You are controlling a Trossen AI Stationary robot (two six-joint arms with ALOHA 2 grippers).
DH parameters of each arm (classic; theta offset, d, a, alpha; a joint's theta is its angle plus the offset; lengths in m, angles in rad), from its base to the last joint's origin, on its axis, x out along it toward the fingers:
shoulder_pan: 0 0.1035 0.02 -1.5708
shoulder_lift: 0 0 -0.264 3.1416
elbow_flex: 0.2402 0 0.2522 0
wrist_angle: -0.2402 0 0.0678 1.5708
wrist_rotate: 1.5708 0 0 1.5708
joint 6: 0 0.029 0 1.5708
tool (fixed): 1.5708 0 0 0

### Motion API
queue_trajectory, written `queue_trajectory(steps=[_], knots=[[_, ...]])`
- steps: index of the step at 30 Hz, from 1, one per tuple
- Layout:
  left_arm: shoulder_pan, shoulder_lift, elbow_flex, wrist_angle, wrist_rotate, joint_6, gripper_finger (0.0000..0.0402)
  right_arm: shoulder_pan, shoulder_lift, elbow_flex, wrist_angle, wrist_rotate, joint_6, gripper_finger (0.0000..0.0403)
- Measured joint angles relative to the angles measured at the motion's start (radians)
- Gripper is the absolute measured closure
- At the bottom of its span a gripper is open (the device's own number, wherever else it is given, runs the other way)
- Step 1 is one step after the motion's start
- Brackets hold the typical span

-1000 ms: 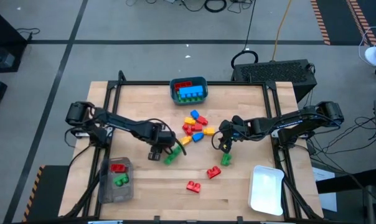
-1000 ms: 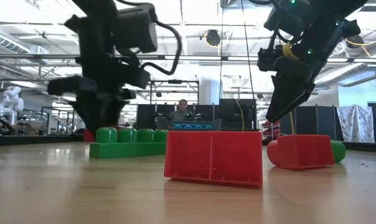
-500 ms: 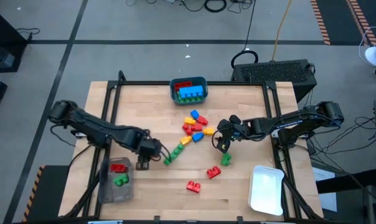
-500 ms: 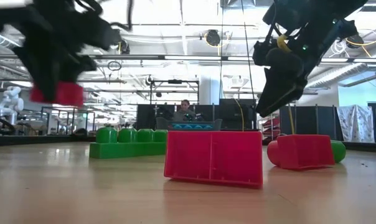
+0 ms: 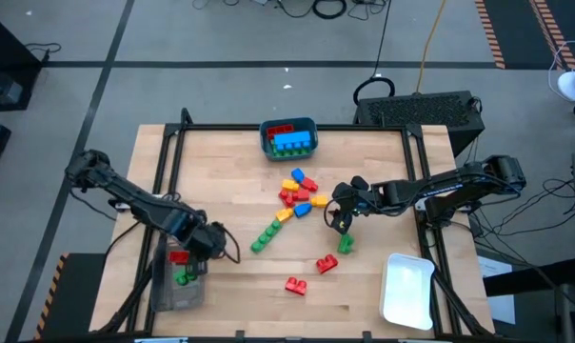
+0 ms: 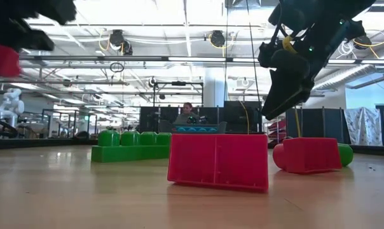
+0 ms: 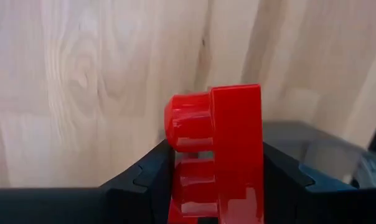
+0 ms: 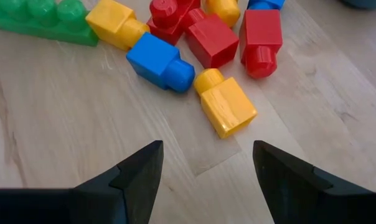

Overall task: Sort blocks by size
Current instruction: Put the red game piece into the grey container

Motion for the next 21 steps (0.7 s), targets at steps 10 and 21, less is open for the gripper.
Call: queue_trajectory(steps=[10,21], knots=[[-0.212,0.000,0.008,-0.116,-0.039,-0.286,0.0226,0.000,0.000,0.000,0.000,0.000,0.012,0.0165],[-0.334,0.000,-0.049,-0.061,-0.177,-0.509,0.0149,0.000,0.000,0.000,0.010,0.000,0.037,0.0165]])
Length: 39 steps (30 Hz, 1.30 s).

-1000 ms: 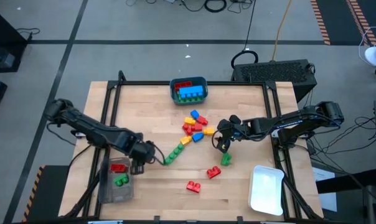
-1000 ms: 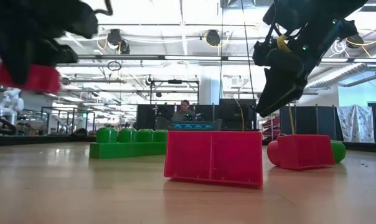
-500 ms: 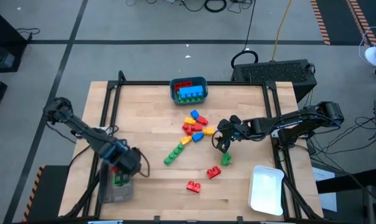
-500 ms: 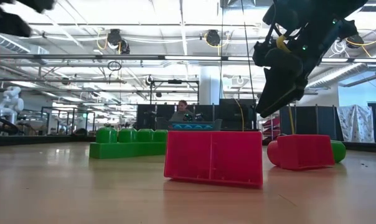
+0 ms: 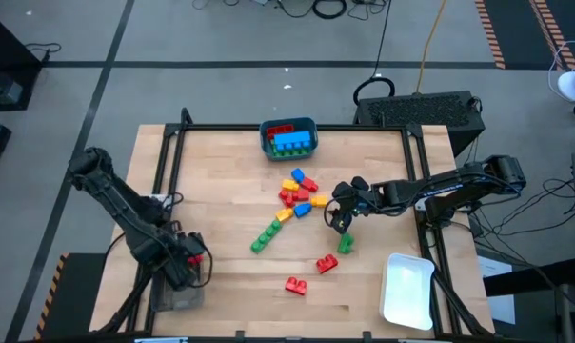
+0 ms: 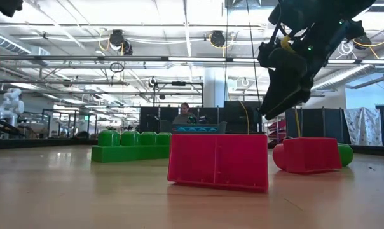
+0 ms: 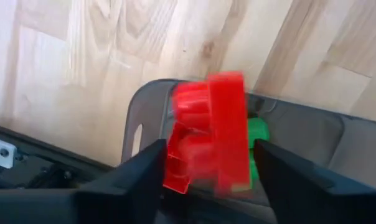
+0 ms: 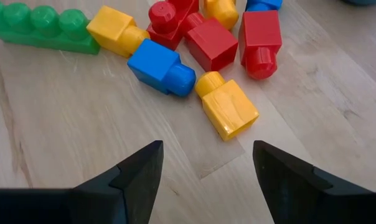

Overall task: Sort blocks by size
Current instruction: Put the red game piece into the grey container

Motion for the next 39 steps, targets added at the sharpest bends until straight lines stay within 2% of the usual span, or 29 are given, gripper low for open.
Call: queue_trajectory(steps=[6,10,15,23,28,32,39], knots=[[-0.010,0.002,-0.001,-0.009,-0.014,-0.011,0.0075,0.000,0.000,0.000,0.000,0.000,0.019,0.0165],[-0.001,0.002,-0.001,-0.004,-0.056,0.006,0.0066,0.000,0.000,0.000,0.007,0.000,0.019,0.0165],[0.055,0.002,-0.001,0.019,-0.115,0.122,0.0065,0.000,0.000,0.000,0.021,0.000,0.003,0.0165],[0.273,0.002,-0.001,0.079,-0.176,0.336,0.0064,0.000,0.000,0.000,0.031,0.000,-0.024,0.0165],[0.428,0.002,-0.001,0.237,-0.227,0.509,0.0064,0.009,0.000,0.000,-0.069,0.004,0.045,0.0165],[0.527,0.002,-0.001,0.369,-0.243,0.670,0.0064,0.028,0.000,0.000,-0.162,0.053,0.084,0.0165],[0.644,0.041,-0.001,0.538,-0.243,0.909,0.0064,0.053,0.000,0.000,-0.163,0.056,0.085,0.0165]])
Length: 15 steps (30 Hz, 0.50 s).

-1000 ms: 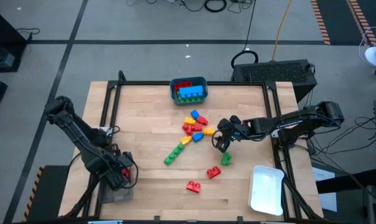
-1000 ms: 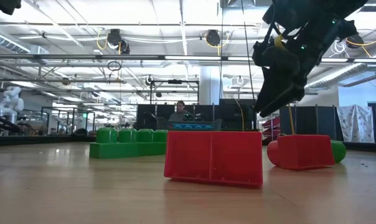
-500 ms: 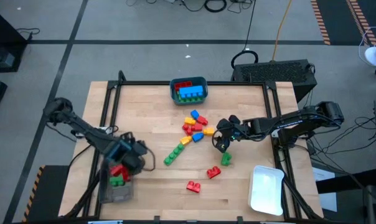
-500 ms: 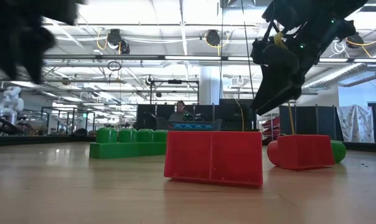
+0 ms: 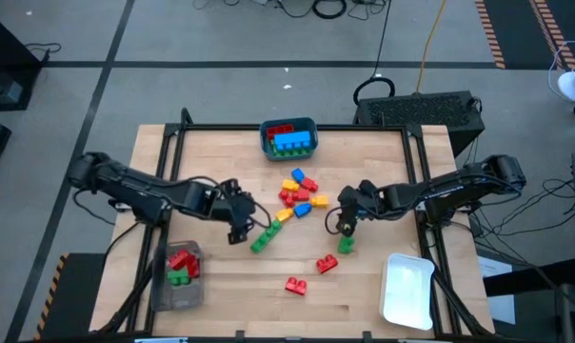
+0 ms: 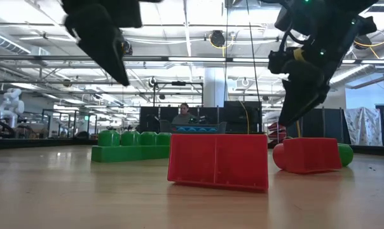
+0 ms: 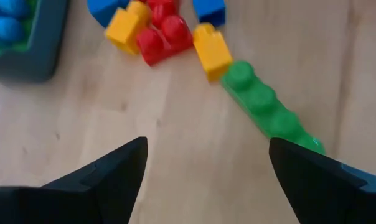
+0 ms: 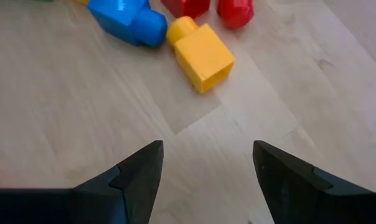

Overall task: Sort blocks by size
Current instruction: Put the red game piece into the grey container

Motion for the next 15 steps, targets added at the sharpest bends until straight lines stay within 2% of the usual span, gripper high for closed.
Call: queue_trajectory(steps=[5,11,15], knots=[[0.062,0.067,0.000,0.110,0.005,0.071,0.0064,0.000,0.000,0.000,0.023,0.000,-0.002,0.0165],[0.136,0.149,0.000,0.260,0.008,0.068,0.0064,0.000,0.000,0.000,0.020,0.000,-0.003,0.0165],[0.192,0.203,0.000,0.340,0.019,0.012,0.0064,-0.001,0.000,0.000,0.020,0.000,-0.004,0.0165]])
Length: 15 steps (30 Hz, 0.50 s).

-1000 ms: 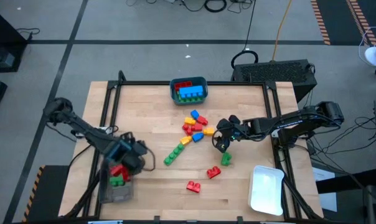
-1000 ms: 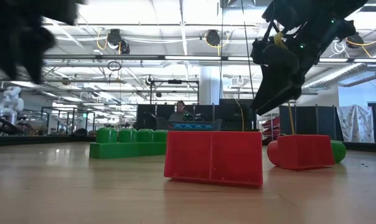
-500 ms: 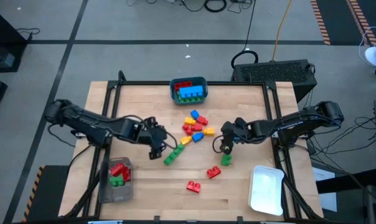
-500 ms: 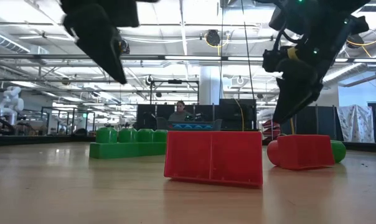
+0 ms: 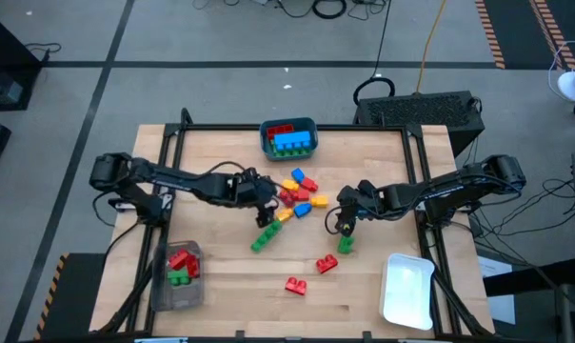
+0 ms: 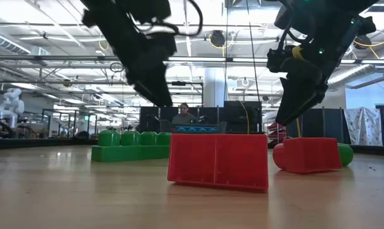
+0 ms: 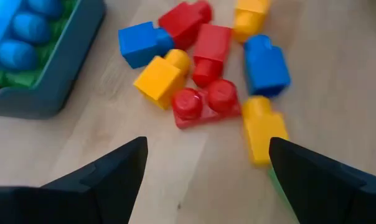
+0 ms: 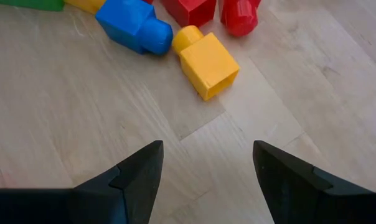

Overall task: Sort blocks by size
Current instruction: Put the red game piece into the grey container

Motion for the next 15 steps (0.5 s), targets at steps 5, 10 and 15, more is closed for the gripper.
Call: queue_trajectory(steps=[5,10,15], knots=[[0.046,0.066,0.000,0.076,0.047,0.002,0.0064,0.000,0.000,0.000,-0.002,0.000,-0.001,0.0165],[0.052,0.122,0.000,0.176,0.061,0.029,0.0064,0.000,0.000,0.000,-0.002,0.000,-0.001,0.0165],[0.055,0.165,0.000,0.278,0.059,0.030,0.0064,0.000,0.000,0.000,-0.003,0.000,-0.001,0.0165]])
